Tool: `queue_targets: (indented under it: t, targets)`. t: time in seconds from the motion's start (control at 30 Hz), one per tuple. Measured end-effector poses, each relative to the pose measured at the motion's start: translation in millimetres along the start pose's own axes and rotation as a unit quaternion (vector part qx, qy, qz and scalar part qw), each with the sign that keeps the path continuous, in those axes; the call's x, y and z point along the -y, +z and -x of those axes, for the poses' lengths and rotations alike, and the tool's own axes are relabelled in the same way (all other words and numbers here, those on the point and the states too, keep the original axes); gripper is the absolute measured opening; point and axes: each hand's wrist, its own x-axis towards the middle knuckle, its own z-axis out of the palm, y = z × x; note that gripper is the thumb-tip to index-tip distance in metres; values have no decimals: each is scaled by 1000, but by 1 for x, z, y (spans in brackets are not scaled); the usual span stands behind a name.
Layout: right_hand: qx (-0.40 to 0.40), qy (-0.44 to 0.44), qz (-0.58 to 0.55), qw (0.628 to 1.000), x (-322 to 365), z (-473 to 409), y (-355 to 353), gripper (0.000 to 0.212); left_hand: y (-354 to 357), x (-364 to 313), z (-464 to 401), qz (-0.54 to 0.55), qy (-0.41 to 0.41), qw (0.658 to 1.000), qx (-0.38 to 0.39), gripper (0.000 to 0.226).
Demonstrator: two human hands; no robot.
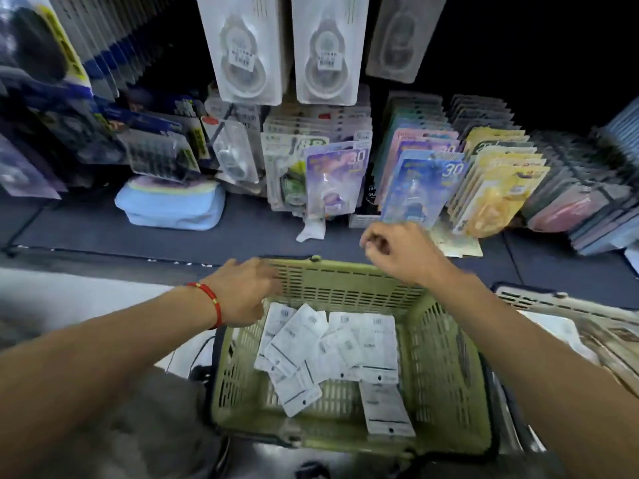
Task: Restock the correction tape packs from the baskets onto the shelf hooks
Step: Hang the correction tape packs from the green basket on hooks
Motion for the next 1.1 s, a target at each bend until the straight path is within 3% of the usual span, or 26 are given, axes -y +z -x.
queue_targets:
  t: [0.1, 0.2, 0.27, 0.37, 0.43, 0.53, 0.67, 0.73, 0.8, 0.83, 0.87, 0.9, 0.93, 0.97, 1.03, 1.1]
  targets:
    - [275, 26, 77, 958, -12, 27, 67, 30, 62, -7, 12, 37, -63, 994, 76, 65]
    - [424, -5, 155, 892, -29, 68, 136, 60, 101, -28, 15, 77, -114, 989, 49, 68]
    - [433, -51, 191, 880, -31, 90, 175, 74, 111, -40, 11, 77, -143, 986, 31, 65]
    - [395, -53, 171, 901, -17, 101, 217, 85, 111, -41, 4, 86, -159, 983, 37, 63]
    - [359, -16, 127, 924, -10, 101, 235, 83, 110, -38, 1, 115, -169, 978, 35, 63]
    - [345, 27, 29, 938, -19, 96, 230, 64, 106, -43, -5, 131, -192, 972, 20, 60]
    - [349, 163, -200, 901, -45, 81, 186, 37, 99, -56, -17, 77, -183, 977, -78, 51]
    - [297, 260, -313, 864, -51, 76, 163, 32, 95, -65, -24, 168, -146, 966, -135, 51]
    - [257, 313, -511, 758, -44, 76, 149, 29, 87, -82, -31, 334, -153, 918, -147, 58]
    - [239, 307, -598, 701, -37, 77, 143, 27, 82, -90, -34, 431, -167, 879, -114, 62]
    - [225, 290, -653, 662, -28, 77, 140, 27, 79, -96, -36, 539, -173, 822, -63, 64]
    - [211, 277, -670, 656, -19, 77, 140, 25, 78, -102, -38, 638, -170, 750, -17, 60]
    - [196, 275, -649, 682, -12, 78, 142, 23, 80, -105, -40, 704, -173, 688, 8, 53]
    - [181, 287, -596, 728, -7, 79, 146, 27, 81, -106, -39, 725, -179, 665, 5, 46]
    - [184, 340, -414, 824, -8, 88, 154, 58, 87, -100, -36, 686, -205, 698, -28, 40]
    - [298, 369, -198, 858, -20, 108, 166, 85, 93, -92, -33, 646, -235, 725, -49, 44]
